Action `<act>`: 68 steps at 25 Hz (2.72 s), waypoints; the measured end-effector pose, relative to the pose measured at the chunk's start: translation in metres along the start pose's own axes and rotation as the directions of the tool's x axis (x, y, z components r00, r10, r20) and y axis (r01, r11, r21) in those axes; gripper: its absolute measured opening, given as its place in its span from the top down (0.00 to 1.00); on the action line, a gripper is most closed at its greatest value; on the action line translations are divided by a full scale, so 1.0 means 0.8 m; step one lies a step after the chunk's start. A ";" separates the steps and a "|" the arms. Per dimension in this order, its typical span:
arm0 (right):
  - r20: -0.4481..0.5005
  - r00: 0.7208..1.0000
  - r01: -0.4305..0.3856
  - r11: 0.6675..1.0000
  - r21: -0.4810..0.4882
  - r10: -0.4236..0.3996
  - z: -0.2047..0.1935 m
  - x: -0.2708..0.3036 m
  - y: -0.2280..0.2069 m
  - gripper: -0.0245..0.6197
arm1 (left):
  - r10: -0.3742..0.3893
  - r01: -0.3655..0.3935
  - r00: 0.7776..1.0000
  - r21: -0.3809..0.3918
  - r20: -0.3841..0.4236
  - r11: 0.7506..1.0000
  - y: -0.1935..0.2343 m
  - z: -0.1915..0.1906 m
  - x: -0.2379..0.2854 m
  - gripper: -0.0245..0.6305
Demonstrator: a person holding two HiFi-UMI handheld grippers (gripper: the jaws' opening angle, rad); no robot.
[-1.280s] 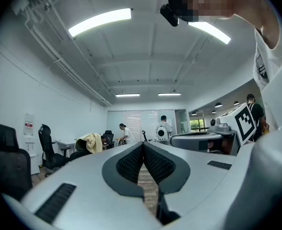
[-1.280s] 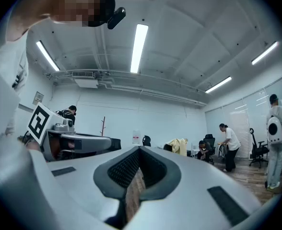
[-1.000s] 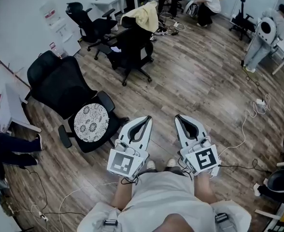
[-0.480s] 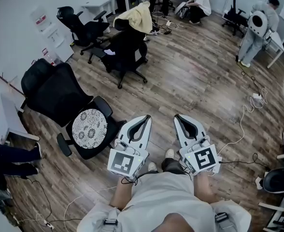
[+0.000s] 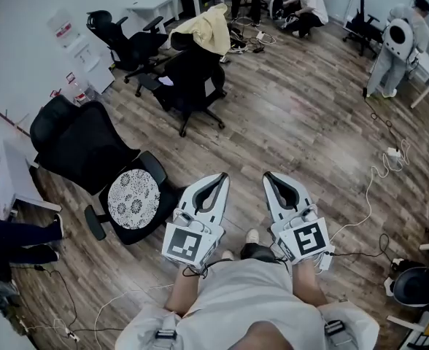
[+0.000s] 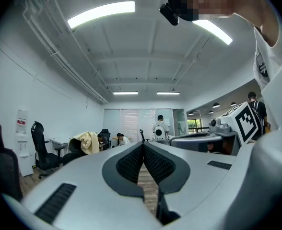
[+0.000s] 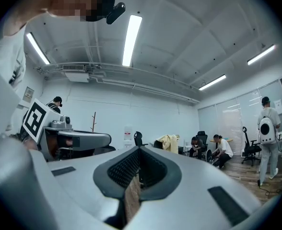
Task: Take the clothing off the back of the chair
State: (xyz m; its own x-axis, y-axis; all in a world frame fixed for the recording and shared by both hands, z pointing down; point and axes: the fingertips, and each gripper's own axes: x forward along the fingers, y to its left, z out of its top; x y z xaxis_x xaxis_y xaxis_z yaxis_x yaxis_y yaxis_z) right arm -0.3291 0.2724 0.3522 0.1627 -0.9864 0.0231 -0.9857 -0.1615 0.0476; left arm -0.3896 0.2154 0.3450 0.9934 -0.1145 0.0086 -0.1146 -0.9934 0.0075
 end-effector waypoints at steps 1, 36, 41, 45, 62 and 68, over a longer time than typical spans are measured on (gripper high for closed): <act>0.001 1.000 -0.005 1.000 0.000 0.005 0.001 0.003 -0.009 0.93 | 0.003 -0.003 1.000 0.003 0.002 1.000 0.000 0.002 0.010 0.93; 0.009 0.999 -0.044 0.998 0.045 0.044 -0.014 0.130 -0.187 0.93 | 0.044 -0.045 0.999 -0.007 -0.025 0.999 0.069 -0.015 0.217 0.93; 0.009 0.999 -0.031 0.999 0.039 0.031 -0.014 0.171 -0.207 0.93 | 0.030 -0.030 0.999 -0.013 -0.023 0.999 0.103 -0.014 0.250 0.93; 0.007 1.000 -0.014 0.999 0.029 0.014 -0.010 0.197 -0.219 0.93 | 0.010 -0.010 1.000 -0.005 -0.016 1.000 0.126 -0.012 0.269 0.93; 0.002 1.000 0.025 0.999 0.028 -0.025 -0.009 0.258 -0.265 0.93 | -0.031 0.031 0.999 -0.011 -0.020 0.999 0.172 -0.008 0.337 0.93; 0.004 1.000 -0.009 0.999 0.039 0.009 -0.014 0.278 -0.305 0.93 | 0.003 -0.003 1.000 -0.014 -0.019 1.000 0.178 -0.011 0.378 0.93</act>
State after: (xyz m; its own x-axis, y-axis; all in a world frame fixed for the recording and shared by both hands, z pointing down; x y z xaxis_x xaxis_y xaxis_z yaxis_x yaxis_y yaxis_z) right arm -0.0522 0.0929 0.3572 0.1537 -0.9879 0.0199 -0.9881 -0.1536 0.0080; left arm -0.1057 0.0390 0.3575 0.9927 -0.1173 0.0279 -0.1179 -0.9928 0.0212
